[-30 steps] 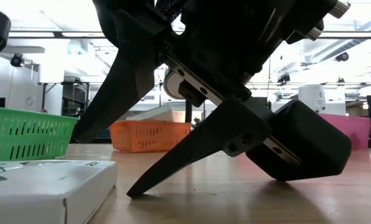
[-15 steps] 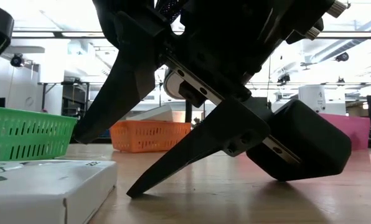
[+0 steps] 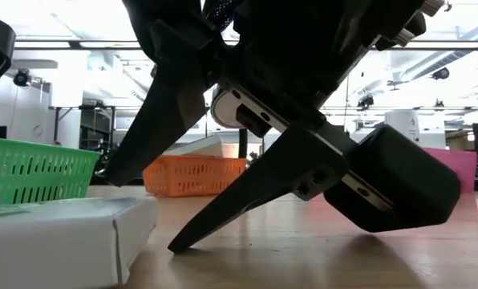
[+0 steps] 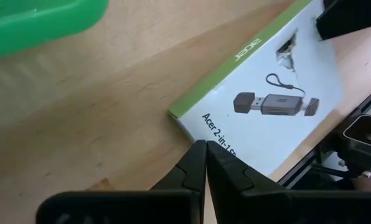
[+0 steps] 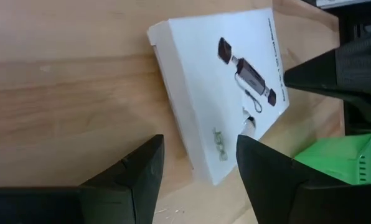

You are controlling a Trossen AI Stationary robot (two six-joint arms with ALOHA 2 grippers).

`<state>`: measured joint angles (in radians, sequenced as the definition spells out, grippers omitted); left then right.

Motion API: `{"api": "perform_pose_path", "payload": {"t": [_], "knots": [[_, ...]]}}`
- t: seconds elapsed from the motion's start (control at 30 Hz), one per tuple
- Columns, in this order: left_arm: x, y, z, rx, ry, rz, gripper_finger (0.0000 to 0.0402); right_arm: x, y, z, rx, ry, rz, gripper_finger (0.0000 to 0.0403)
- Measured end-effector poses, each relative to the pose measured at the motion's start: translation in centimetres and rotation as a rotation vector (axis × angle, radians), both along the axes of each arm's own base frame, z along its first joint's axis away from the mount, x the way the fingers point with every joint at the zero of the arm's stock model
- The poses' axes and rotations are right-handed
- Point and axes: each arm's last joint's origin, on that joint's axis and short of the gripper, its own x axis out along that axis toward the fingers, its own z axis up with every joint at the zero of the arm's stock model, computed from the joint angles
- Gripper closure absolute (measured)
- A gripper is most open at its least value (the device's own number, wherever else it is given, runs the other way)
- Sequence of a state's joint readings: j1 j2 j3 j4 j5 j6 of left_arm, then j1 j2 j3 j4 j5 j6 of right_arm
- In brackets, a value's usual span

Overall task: Pick and place items into bin
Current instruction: Put the white card reader box into the orange bin

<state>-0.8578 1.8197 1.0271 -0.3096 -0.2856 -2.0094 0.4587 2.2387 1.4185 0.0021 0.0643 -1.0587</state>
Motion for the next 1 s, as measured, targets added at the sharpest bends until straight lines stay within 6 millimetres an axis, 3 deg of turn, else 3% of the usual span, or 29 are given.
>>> {"api": "perform_pose_path", "payload": {"t": [0.37,1.0], "knots": [[0.1,-0.2,-1.9,-0.021,0.041,0.003,0.0401,-0.1,0.2,0.0,0.013,0.004,0.070,0.0211],[0.1,-0.3,-1.9,-0.033,0.032,-0.003,0.0401,0.9,0.9,1.0,0.091,-0.139,0.087,0.0211]]}}
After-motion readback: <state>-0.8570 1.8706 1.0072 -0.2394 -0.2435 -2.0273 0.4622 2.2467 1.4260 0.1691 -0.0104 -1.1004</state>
